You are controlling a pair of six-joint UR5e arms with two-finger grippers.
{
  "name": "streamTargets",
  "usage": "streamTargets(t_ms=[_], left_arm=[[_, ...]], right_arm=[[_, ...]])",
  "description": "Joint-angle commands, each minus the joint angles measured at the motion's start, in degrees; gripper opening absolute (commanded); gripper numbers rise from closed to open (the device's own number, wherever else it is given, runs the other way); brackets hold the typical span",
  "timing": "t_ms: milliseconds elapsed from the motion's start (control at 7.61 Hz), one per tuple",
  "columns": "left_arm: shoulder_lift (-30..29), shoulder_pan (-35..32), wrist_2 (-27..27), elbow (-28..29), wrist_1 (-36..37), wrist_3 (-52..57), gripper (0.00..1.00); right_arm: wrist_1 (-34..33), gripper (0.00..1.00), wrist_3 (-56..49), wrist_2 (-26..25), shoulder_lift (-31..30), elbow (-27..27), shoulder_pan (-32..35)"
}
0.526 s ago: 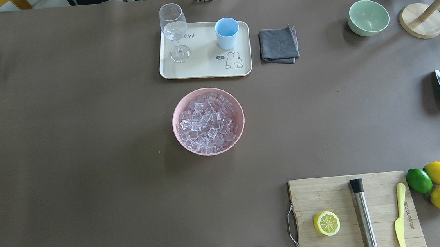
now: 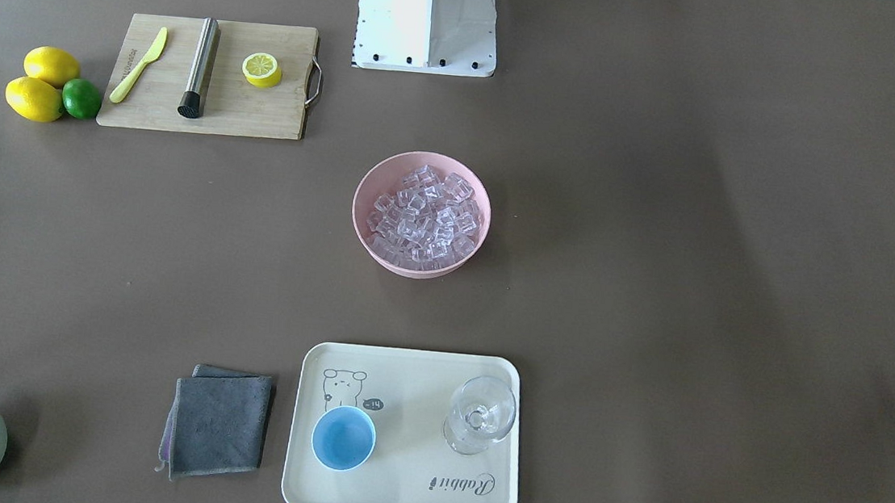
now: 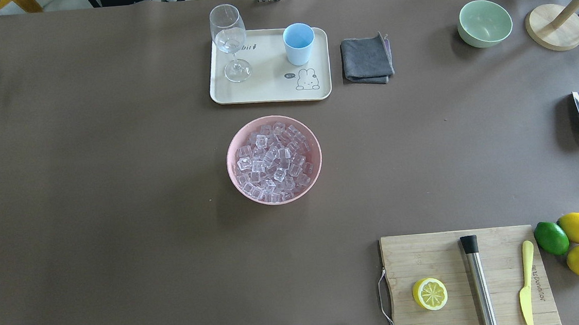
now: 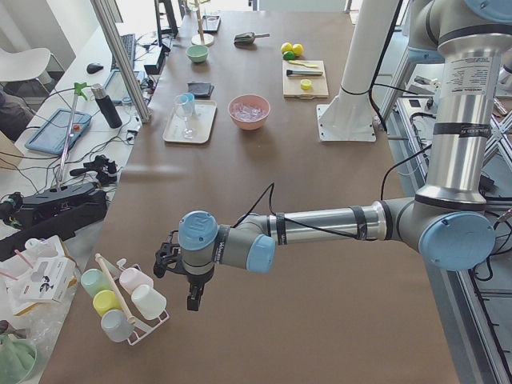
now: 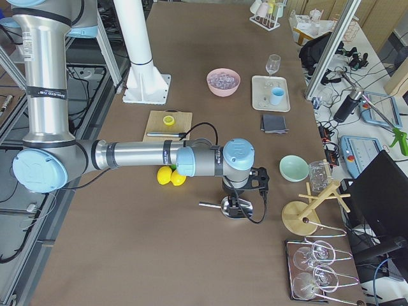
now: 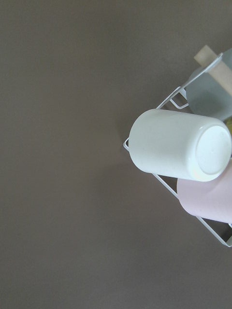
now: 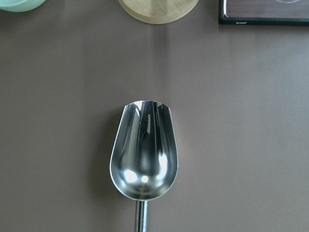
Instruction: Put ice in cup with scoop
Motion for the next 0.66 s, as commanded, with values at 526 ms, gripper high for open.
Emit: streamTargets(t_ms=[526], left_arm=[[-0.61,4.18,-0.49,-5.42,4.79,0.08,0.99]], right_arm=[[0.43,1.0,1.81,-0.64,-7.85,9.25,-1.3]])
